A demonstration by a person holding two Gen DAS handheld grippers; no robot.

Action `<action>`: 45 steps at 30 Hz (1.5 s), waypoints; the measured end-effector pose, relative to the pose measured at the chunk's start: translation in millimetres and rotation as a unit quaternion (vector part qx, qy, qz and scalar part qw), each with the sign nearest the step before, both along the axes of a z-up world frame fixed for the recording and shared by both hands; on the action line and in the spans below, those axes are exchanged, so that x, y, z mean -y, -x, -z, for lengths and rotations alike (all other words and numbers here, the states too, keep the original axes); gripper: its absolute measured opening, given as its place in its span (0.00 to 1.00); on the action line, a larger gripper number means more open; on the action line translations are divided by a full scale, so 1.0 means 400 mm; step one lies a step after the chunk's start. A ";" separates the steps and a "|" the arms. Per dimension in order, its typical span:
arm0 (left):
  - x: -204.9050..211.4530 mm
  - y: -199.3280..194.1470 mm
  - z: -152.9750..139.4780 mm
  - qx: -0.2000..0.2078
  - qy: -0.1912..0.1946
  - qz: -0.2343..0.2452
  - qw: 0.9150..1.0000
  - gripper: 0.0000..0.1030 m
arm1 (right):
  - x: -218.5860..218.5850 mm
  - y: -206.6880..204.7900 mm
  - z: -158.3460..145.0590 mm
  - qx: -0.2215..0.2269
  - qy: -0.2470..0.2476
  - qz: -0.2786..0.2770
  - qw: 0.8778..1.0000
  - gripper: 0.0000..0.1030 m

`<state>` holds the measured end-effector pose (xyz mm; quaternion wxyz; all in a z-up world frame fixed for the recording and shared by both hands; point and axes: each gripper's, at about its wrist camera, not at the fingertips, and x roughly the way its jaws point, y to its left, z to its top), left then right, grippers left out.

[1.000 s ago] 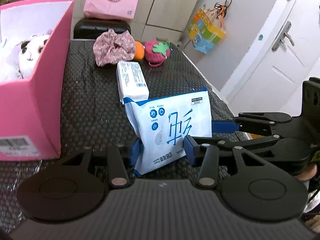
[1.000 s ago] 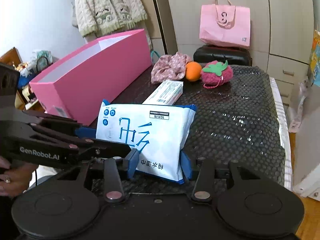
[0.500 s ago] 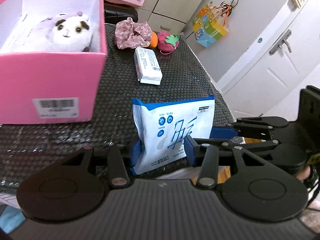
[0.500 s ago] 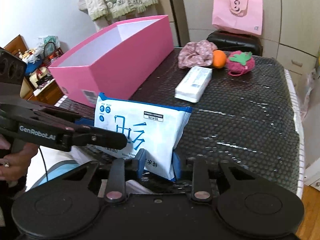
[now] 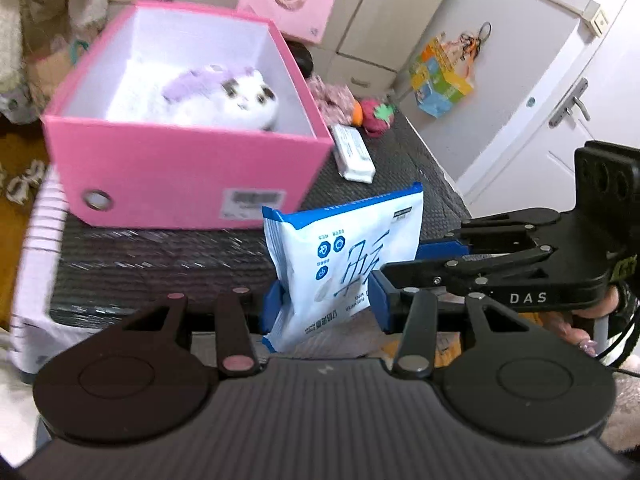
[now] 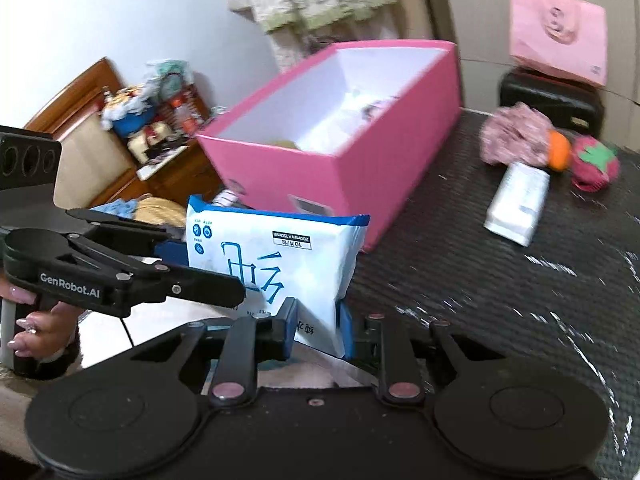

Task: Organize soft objects
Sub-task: 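Carry the wet-wipes pack into the pink box and open both grippers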

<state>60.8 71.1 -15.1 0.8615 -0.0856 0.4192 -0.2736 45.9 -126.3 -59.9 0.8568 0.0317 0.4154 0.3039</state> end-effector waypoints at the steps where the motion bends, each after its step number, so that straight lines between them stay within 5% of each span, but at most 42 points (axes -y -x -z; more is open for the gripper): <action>1: -0.010 0.003 -0.012 0.007 -0.002 -0.002 1.000 0.43 | -0.015 -0.002 -0.011 0.005 0.002 -0.005 1.000 0.27; 18: -0.075 -0.191 -0.150 0.090 -0.027 -0.049 0.994 0.43 | -0.124 -0.207 -0.165 0.066 0.002 0.001 0.998 0.27; 27: -0.067 -0.376 -0.138 0.094 -0.054 -0.072 0.991 0.43 | -0.152 -0.404 -0.144 0.043 0.008 0.004 0.999 0.27; 39: -0.056 -0.547 -0.044 0.032 -0.098 -0.067 0.992 0.48 | -0.174 -0.583 -0.055 -0.014 0.017 0.004 1.000 0.29; 45: -0.044 -0.519 -0.044 0.087 -0.150 -0.078 0.982 0.53 | -0.183 -0.584 -0.052 -0.004 0.035 -0.006 0.999 0.30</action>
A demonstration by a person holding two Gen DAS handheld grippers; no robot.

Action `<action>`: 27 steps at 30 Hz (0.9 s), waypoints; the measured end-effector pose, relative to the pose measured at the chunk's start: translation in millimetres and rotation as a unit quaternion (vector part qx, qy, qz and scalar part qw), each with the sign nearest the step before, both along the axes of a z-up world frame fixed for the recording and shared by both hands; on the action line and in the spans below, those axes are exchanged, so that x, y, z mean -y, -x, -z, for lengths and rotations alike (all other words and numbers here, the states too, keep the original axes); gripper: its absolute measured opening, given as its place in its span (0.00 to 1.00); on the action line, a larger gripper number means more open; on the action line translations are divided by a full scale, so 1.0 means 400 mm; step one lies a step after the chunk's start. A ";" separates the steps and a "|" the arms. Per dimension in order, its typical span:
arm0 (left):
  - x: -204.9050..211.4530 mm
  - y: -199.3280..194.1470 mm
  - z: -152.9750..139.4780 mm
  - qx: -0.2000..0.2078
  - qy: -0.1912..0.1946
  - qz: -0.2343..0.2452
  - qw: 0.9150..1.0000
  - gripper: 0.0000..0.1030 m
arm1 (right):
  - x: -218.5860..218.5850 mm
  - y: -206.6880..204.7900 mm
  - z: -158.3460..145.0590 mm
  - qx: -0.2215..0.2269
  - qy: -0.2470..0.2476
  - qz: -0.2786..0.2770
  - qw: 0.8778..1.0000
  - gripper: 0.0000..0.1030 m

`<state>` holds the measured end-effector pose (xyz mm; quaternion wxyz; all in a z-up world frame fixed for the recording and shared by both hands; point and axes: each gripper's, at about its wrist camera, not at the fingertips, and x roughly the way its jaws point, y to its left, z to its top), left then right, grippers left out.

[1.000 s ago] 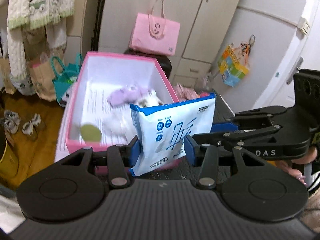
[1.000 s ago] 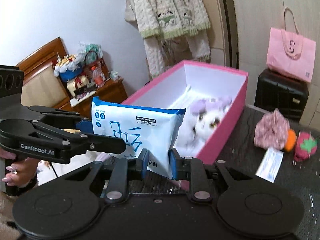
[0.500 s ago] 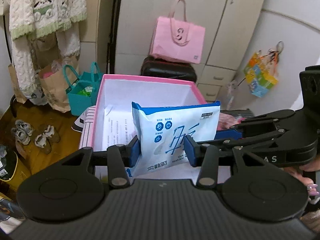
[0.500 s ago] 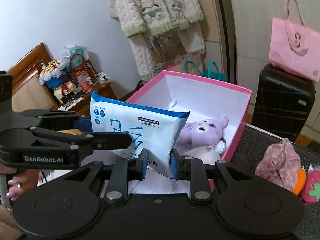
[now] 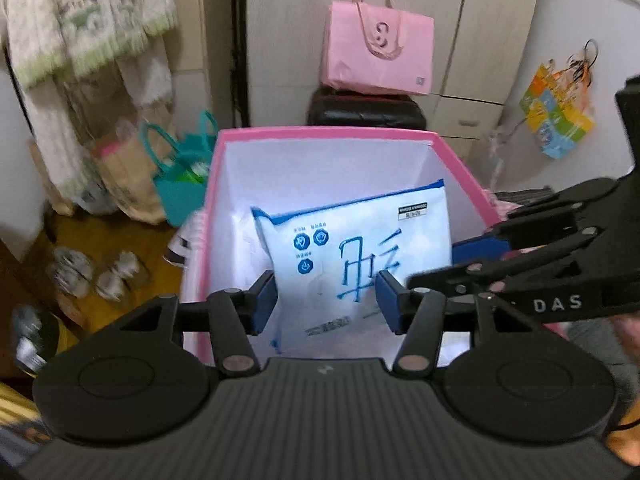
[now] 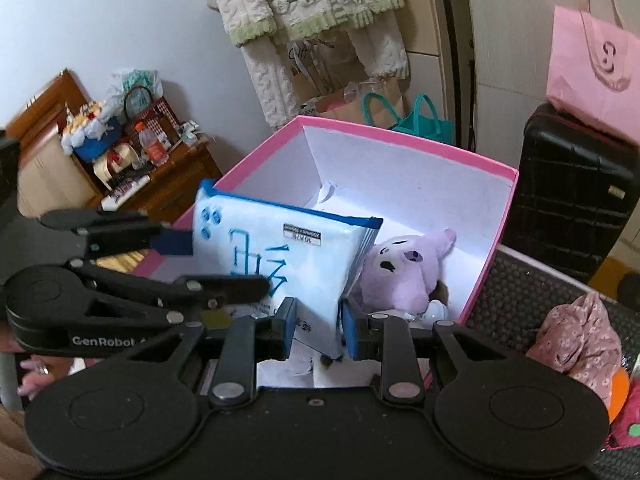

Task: Organize soft objects
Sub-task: 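Carry the wet-wipes pack into the pink box and open both grippers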

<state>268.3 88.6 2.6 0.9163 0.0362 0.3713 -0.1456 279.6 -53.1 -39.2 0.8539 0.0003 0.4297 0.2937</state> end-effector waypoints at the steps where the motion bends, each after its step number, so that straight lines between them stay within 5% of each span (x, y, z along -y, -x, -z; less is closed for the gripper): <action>1: 0.001 0.005 -0.001 0.012 -0.013 -0.004 1.000 0.56 | -0.009 0.005 0.002 0.008 0.012 0.000 1.000 0.31; 6: -0.005 0.053 -0.027 0.063 -0.047 -0.014 0.997 0.61 | -0.033 0.040 -0.004 0.052 0.060 -0.003 0.997 0.38; 16: -0.032 0.145 -0.070 0.003 0.010 0.028 1.000 0.62 | -0.028 0.148 -0.089 0.102 0.063 -0.024 0.992 0.42; 27: -0.020 0.286 -0.157 0.016 0.004 0.064 0.998 0.65 | -0.009 0.292 -0.177 0.108 0.065 -0.044 0.991 0.51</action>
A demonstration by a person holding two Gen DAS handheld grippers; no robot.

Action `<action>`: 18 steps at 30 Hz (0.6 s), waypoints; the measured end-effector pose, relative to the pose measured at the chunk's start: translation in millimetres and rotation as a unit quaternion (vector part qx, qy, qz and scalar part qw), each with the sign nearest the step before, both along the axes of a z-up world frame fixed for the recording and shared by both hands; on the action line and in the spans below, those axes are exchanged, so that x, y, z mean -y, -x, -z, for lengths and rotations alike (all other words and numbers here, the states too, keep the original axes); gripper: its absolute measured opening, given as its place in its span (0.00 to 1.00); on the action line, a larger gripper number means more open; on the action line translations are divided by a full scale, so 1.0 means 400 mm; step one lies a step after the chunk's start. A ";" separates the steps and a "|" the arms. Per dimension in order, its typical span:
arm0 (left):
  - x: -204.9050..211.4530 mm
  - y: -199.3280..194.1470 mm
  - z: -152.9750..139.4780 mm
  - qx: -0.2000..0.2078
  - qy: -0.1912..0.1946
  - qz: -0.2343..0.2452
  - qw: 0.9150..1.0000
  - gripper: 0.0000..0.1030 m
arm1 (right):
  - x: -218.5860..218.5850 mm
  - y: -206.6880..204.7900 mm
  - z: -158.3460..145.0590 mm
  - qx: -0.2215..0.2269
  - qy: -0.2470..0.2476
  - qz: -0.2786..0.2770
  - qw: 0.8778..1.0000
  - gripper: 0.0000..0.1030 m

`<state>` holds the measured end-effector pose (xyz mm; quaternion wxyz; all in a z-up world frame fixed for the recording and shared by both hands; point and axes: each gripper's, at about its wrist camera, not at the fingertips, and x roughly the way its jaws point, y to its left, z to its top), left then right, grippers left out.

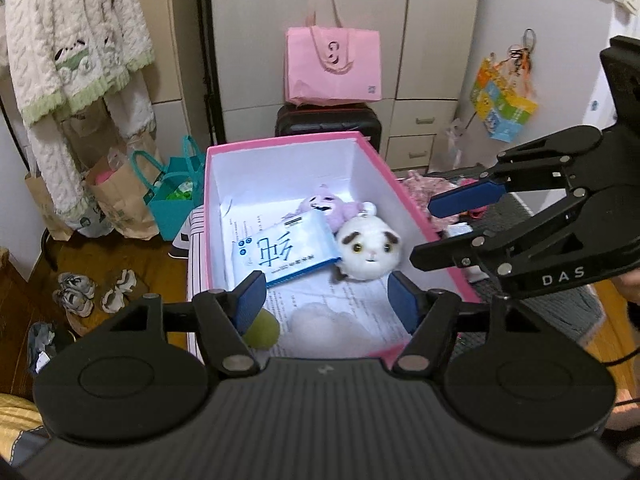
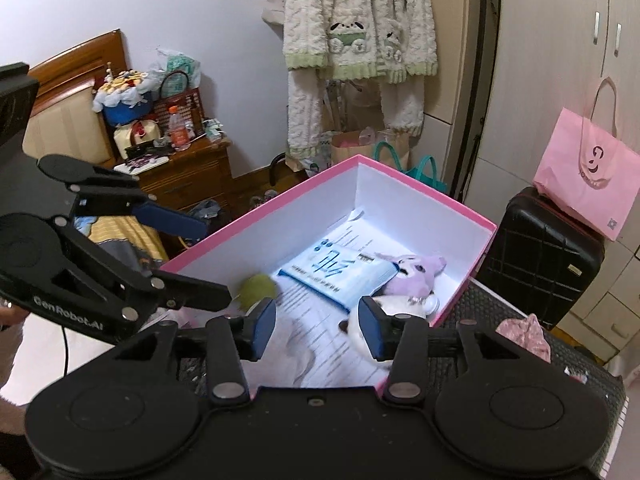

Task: Organize soft objects
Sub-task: 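Carry the wet-wipes pack into the pink box and open both grippers, then move both grippers back toward the small tissue pack and orange sponge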

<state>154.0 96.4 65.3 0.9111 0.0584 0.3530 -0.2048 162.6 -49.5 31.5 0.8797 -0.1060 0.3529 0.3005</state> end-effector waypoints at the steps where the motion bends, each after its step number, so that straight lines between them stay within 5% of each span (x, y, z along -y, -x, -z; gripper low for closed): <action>1: 0.002 0.012 -0.008 0.002 -0.001 0.003 1.000 0.66 | 0.006 0.014 -0.007 0.001 -0.001 -0.003 1.000 0.53; 6: 0.017 0.073 -0.029 0.010 0.001 0.015 1.000 0.67 | 0.048 0.083 -0.035 0.004 -0.012 -0.010 1.000 0.58; 9: 0.036 0.115 -0.031 0.022 0.005 0.030 0.999 0.78 | 0.087 0.129 -0.040 0.007 -0.020 -0.007 1.000 0.60; 18: 0.146 0.216 -0.011 0.028 -0.028 0.102 0.994 0.80 | 0.203 0.270 -0.016 0.030 -0.011 0.019 0.999 0.63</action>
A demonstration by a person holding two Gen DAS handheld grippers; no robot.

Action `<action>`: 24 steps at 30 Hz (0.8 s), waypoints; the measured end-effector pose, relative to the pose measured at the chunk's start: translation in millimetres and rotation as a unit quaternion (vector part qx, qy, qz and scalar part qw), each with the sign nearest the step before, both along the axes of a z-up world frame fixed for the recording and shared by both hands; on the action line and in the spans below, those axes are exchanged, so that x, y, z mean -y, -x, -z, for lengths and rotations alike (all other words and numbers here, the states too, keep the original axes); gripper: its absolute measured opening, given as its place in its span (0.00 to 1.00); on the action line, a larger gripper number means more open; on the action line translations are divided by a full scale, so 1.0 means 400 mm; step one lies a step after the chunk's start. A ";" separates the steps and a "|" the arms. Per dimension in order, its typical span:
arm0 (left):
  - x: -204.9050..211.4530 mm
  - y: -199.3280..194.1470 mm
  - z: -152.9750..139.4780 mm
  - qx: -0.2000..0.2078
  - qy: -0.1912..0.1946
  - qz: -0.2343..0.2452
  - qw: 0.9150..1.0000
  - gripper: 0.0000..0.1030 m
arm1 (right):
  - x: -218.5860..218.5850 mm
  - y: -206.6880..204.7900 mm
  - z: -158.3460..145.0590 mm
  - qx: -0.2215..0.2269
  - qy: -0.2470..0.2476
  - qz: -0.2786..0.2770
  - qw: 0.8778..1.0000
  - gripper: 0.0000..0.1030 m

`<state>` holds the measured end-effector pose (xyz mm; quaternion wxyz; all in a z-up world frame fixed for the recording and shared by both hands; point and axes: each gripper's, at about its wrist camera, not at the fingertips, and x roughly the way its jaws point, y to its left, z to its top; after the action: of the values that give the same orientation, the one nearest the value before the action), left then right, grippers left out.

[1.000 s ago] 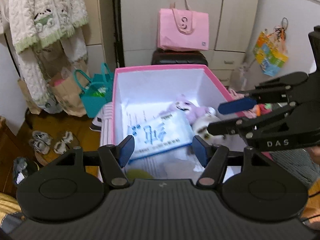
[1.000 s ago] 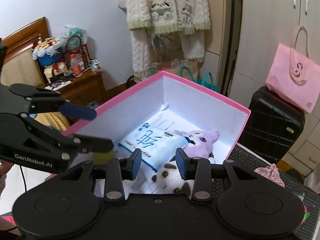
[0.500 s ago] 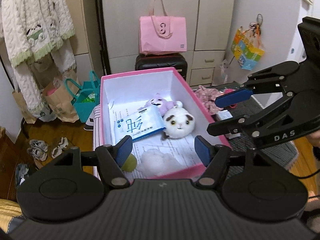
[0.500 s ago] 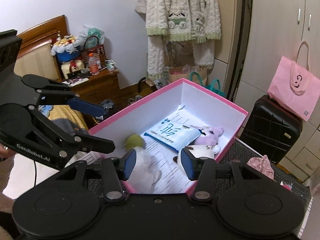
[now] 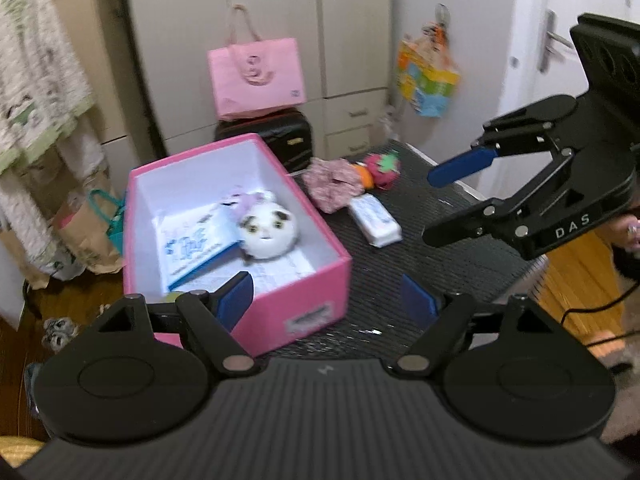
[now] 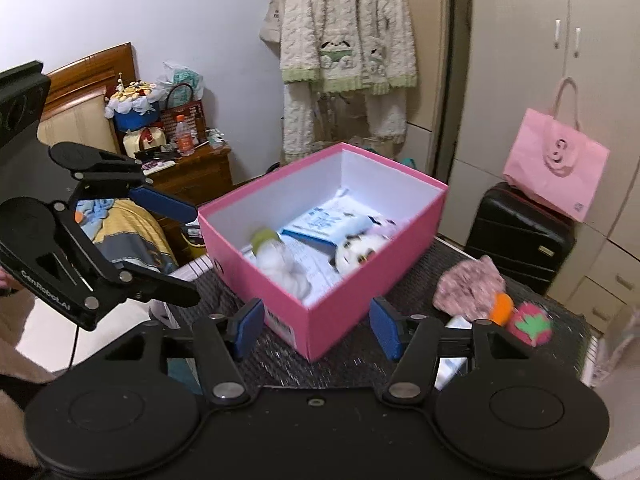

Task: Organize soft objects
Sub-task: 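Move both grippers back toward the small tissue pack and orange sponge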

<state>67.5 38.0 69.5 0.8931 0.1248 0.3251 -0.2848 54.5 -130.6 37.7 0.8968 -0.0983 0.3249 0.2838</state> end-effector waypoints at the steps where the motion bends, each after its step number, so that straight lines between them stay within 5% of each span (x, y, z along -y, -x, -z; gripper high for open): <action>1: 0.016 0.008 0.004 0.001 -0.003 0.007 1.000 0.82 | 0.014 0.017 0.006 0.003 0.001 0.003 1.000 0.63; 12: 0.182 0.032 0.069 -0.011 -0.016 0.079 0.997 0.83 | 0.153 0.098 0.089 -0.009 -0.015 0.054 0.998 0.65; 24: 0.326 -0.022 0.163 0.007 -0.003 0.073 0.997 0.83 | 0.311 0.043 0.182 -0.005 -0.054 0.118 0.992 0.65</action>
<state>76.4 -92.4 4.3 0.8717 0.1530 0.3101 -0.3474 37.2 -255.1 -35.0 0.9261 -0.0096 0.3234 0.1939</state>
